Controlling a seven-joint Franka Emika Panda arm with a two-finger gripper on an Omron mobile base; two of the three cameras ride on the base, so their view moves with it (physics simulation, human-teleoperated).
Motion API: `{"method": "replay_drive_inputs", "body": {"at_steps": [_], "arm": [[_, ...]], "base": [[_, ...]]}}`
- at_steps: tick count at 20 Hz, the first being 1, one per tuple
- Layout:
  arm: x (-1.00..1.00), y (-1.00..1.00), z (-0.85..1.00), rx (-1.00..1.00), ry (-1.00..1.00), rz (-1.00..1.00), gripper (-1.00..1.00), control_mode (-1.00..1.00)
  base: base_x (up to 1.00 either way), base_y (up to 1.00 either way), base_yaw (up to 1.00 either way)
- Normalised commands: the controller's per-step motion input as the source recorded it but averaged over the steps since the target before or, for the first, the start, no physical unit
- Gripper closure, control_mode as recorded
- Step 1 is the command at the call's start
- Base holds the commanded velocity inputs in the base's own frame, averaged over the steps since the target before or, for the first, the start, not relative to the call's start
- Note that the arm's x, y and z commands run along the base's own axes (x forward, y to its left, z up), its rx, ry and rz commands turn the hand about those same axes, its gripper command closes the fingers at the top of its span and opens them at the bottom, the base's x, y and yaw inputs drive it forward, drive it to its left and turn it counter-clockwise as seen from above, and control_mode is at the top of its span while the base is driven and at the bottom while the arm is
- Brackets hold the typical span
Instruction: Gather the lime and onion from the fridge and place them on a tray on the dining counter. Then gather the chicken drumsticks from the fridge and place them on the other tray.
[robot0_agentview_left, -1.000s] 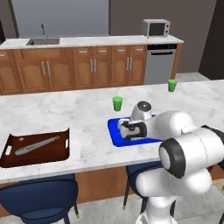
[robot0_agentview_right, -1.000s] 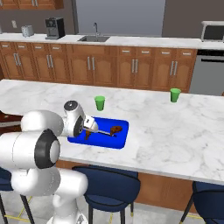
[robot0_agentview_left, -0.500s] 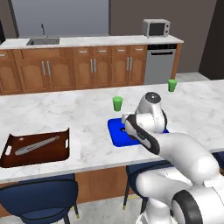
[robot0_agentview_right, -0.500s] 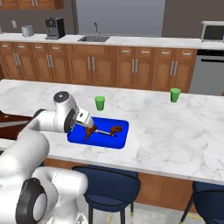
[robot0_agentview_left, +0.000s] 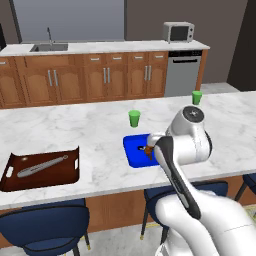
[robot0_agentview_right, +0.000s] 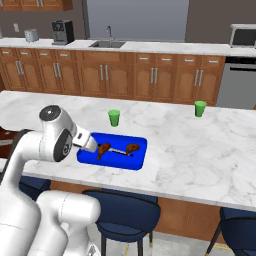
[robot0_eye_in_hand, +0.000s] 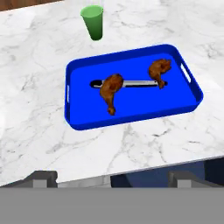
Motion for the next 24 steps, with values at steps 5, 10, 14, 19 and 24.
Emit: {"method": "replay_drive_inputs", "body": {"at_steps": [5, 10, 14, 19, 24], "arm": [[-0.74, 0.00, 0.49, 0.00, -0.05, 0.10, -1.00, -1.00], [-0.77, 0.00, 0.31, 0.00, -0.07, 0.14, -1.00, -1.00], [-0.71, 0.00, 0.23, -0.01, -0.04, 0.04, -1.00, -1.00], [-0.14, 0.00, 0.00, 0.00, 0.00, 0.00, -1.00, -1.00], [-0.02, 0.00, -0.05, 0.01, 0.00, 0.00, -1.00, -1.00]], "base": [[0.00, 0.00, 0.00], [0.00, 0.00, 0.00], [0.00, 0.00, 0.00], [0.00, 0.00, 0.00], [0.00, 0.00, 0.00]]}}
